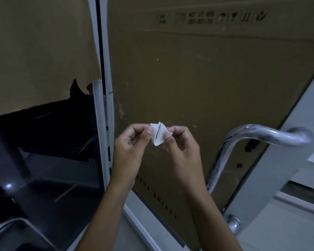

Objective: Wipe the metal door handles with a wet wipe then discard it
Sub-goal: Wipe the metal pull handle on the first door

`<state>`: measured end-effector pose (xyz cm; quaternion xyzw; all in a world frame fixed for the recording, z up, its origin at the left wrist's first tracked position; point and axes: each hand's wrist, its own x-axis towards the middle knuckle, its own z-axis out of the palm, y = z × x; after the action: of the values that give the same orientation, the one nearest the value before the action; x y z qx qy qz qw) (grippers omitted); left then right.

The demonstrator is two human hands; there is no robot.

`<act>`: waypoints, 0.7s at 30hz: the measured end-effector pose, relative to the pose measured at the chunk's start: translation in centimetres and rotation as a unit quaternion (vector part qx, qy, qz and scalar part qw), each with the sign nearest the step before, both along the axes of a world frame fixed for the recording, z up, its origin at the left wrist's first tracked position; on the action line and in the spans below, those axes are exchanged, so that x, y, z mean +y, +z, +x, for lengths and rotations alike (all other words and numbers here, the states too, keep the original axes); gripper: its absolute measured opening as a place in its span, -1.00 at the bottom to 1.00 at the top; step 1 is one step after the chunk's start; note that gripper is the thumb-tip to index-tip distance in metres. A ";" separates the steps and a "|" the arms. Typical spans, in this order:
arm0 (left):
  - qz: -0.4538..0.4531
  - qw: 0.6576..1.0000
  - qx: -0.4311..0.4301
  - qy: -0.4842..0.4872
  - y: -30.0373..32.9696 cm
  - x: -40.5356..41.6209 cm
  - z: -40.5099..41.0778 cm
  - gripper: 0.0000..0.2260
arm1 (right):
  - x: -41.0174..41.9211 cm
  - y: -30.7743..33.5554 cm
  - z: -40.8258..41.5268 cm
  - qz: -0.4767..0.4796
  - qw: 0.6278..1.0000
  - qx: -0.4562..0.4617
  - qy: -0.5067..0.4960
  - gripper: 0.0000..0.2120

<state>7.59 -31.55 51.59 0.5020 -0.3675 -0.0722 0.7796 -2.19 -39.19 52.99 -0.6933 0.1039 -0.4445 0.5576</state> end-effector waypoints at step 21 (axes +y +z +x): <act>-0.088 0.996 -0.005 0.027 5.8 -6.6 1.2 -0.75 | -1.3 2.9 1.4 0.078 0.990 -0.118 -0.001 -0.92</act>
<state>8.82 -38.18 57.37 0.4414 -0.3628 -0.0164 0.8205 -0.76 -40.52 55.91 -0.5903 0.0724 -0.5147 0.6176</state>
